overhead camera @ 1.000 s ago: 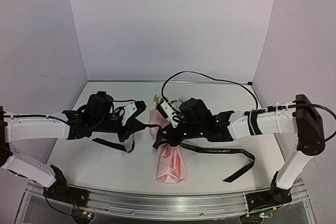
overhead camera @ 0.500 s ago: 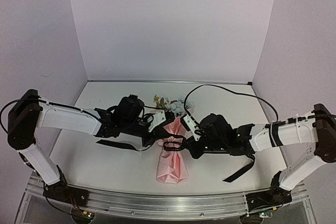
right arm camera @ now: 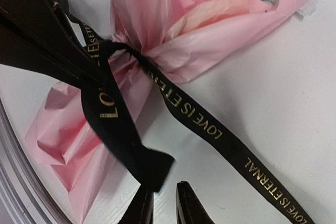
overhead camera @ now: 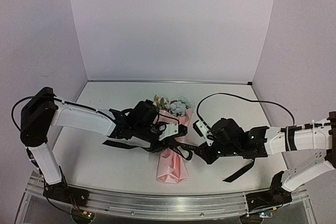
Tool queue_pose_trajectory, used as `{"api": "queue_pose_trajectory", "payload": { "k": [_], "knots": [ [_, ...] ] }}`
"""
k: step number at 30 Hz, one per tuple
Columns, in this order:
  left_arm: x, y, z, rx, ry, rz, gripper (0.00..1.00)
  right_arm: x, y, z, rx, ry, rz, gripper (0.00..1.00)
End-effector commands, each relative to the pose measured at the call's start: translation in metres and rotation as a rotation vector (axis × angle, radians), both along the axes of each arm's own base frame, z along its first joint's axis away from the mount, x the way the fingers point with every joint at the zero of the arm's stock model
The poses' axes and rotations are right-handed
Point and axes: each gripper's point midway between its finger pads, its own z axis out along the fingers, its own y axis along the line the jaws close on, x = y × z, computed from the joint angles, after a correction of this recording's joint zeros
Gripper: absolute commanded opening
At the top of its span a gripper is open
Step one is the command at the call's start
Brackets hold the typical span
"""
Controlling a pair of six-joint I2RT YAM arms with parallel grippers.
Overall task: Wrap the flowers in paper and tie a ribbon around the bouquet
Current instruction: Place the left side of the half-tied ribbon on the folded bouquet.
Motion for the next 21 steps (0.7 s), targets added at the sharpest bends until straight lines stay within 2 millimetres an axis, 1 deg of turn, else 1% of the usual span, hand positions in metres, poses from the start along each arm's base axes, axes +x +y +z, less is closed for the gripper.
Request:
{"api": "queue_pose_trajectory", "payload": {
  "k": [1,2,4,7,10,12,13,15,18,20,21],
  "knots": [
    [-0.006,-0.01,0.002,0.024,-0.042,-0.07,0.0,-0.009,-0.021,-0.003,-0.034,0.037,-0.053,0.24],
    [-0.007,-0.012,0.001,0.028,-0.043,-0.074,0.0,-0.01,-0.025,-0.002,-0.037,0.04,-0.066,0.29],
    [-0.01,-0.013,-0.003,0.036,-0.051,-0.086,0.0,-0.014,-0.04,-0.003,-0.07,0.061,-0.107,0.36],
    [-0.015,-0.016,-0.007,0.05,-0.062,-0.106,0.0,-0.012,-0.075,0.0,-0.157,0.062,-0.238,0.47],
    [-0.018,-0.021,-0.011,0.068,-0.077,-0.119,0.0,-0.011,-0.113,0.01,-0.282,0.045,-0.333,0.52],
    [-0.018,-0.024,-0.013,0.074,-0.096,-0.119,0.05,-0.009,-0.133,0.016,-0.34,0.046,-0.385,0.58],
    [-0.017,-0.026,-0.013,0.074,-0.106,-0.118,0.06,-0.009,-0.146,0.017,-0.368,0.061,-0.429,0.6],
    [-0.015,-0.031,-0.013,0.073,-0.126,-0.11,0.09,-0.007,-0.167,0.013,-0.37,0.105,-0.533,0.61],
    [-0.011,-0.036,-0.009,0.056,-0.153,-0.098,0.15,-0.008,-0.204,0.0,-0.363,0.184,-0.722,0.64],
    [-0.009,-0.037,-0.007,0.049,-0.161,-0.091,0.2,-0.01,-0.227,-0.003,-0.4,0.183,-0.805,0.66],
    [-0.009,-0.037,-0.007,0.049,-0.161,-0.088,0.21,-0.012,-0.236,-0.005,-0.419,0.184,-0.831,0.67]
  ]
}}
